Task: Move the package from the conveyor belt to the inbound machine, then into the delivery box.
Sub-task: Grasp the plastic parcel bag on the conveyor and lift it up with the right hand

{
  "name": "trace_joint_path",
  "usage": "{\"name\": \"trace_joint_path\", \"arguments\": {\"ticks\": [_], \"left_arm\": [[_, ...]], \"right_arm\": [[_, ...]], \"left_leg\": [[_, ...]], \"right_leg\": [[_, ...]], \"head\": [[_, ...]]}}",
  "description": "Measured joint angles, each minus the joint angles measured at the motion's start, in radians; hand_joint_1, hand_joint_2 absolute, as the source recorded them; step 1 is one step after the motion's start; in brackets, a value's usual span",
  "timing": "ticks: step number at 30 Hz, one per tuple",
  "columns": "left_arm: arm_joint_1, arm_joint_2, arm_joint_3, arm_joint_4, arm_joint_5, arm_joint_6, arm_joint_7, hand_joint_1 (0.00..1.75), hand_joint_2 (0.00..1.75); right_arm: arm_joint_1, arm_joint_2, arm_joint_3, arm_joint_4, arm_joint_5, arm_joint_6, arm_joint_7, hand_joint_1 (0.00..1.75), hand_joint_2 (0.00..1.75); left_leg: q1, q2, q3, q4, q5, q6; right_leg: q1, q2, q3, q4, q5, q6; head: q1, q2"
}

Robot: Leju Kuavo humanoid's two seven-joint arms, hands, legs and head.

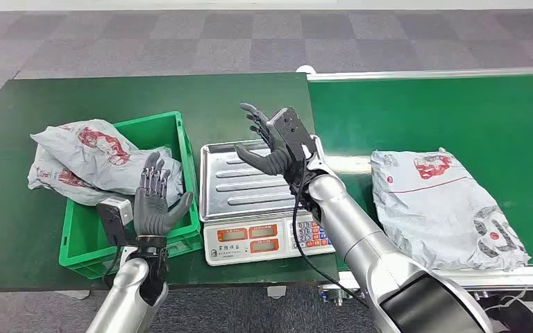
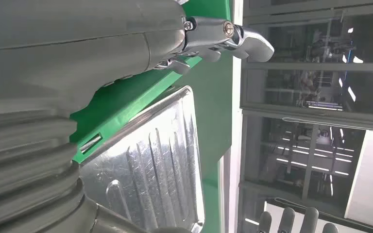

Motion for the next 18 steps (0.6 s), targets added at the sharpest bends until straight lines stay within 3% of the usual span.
{"name": "trace_joint_path", "arguments": {"ticks": [10, 15, 18], "left_arm": [[-0.003, 0.002, -0.001, 0.007, 0.000, -0.001, -0.002, 0.00, 1.75], [-0.057, -0.002, -0.025, 0.067, 0.001, -0.018, -0.004, 0.00, 1.75], [-0.123, -0.021, -0.059, 0.142, 0.003, -0.040, -0.006, 0.00, 1.75]], "right_arm": [[-0.003, -0.002, 0.000, 0.001, -0.001, -0.007, 0.000, 0.00, 1.75], [0.005, -0.036, 0.000, 0.002, -0.002, -0.048, -0.030, 0.00, 1.75], [0.019, -0.088, -0.004, 0.000, 0.000, -0.071, -0.052, 0.00, 0.44]], "left_leg": [[0.000, 0.000, 0.000, 0.000, 0.000, 0.000], [0.000, -0.001, 0.000, 0.001, 0.000, 0.000], [0.000, -0.002, 0.000, 0.002, 0.000, 0.000]], "right_leg": [[0.000, 0.000, 0.000, 0.000, 0.000, 0.000], [0.000, -0.001, 0.000, 0.000, 0.000, 0.000], [-0.001, -0.002, 0.001, 0.000, 0.001, 0.001]], "head": [[0.000, 0.000], [0.000, 0.000], [0.000, 0.000]]}}
